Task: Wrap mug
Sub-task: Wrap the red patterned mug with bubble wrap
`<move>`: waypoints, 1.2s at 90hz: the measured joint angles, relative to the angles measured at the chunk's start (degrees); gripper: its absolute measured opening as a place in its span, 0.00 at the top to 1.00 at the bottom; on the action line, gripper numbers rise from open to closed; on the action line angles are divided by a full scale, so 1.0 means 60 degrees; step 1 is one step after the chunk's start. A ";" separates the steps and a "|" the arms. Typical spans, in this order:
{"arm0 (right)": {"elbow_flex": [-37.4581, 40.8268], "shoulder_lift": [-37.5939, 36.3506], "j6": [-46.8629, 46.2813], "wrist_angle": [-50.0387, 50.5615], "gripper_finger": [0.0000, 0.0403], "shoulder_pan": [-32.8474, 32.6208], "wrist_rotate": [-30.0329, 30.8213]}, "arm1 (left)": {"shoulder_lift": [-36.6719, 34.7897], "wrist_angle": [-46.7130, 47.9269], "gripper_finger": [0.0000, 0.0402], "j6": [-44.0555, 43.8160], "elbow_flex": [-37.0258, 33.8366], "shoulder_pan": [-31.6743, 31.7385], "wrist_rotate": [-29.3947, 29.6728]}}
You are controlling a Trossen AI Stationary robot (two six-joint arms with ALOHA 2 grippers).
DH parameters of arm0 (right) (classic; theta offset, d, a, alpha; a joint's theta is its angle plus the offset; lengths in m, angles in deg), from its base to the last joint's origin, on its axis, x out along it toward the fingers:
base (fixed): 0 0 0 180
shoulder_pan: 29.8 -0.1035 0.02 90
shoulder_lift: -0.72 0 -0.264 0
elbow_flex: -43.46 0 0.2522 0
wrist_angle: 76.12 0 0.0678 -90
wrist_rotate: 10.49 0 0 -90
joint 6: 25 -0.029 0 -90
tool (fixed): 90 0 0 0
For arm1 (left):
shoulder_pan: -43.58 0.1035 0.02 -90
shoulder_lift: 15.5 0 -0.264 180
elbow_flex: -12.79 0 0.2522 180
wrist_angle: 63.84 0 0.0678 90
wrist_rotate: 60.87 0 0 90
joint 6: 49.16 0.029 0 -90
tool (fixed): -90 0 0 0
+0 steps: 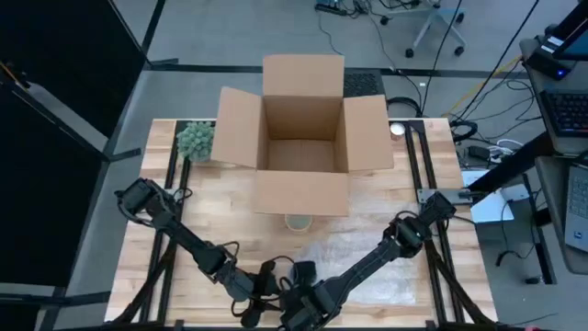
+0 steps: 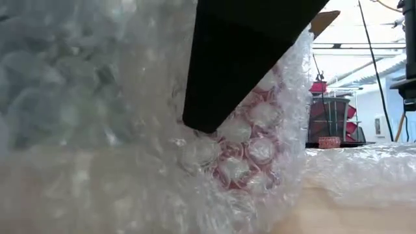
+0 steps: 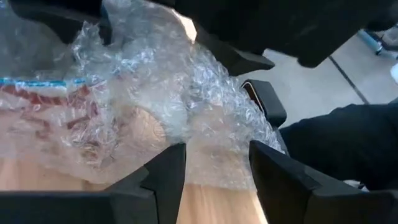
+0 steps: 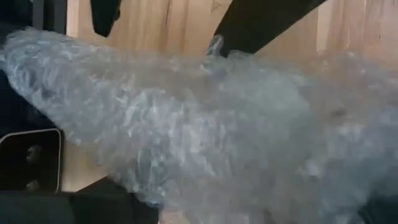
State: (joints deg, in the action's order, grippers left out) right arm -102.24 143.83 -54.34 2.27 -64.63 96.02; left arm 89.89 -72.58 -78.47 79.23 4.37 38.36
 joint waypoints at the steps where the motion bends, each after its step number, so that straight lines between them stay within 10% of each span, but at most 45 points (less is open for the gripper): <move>1: 0.0000 0.0000 0.0000 -0.0002 0.40 0.0000 0.0001 | -0.0029 0.0060 0.59 -0.0020 0.0000 -0.0016 0.0001; 36: -0.0004 0.0000 0.0000 0.0023 0.40 0.0000 -0.0007 | -0.1575 0.1690 0.59 0.0737 0.0000 -0.0559 0.2439; 108: -0.0011 -0.0011 0.0046 -0.0045 0.40 0.0044 -0.0147 | -0.0641 -0.0166 0.59 0.2966 -0.0015 0.0358 0.1688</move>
State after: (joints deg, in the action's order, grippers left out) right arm -102.30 143.76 -54.07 2.00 -64.36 95.14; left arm 86.05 -73.58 -60.67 79.15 6.52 48.49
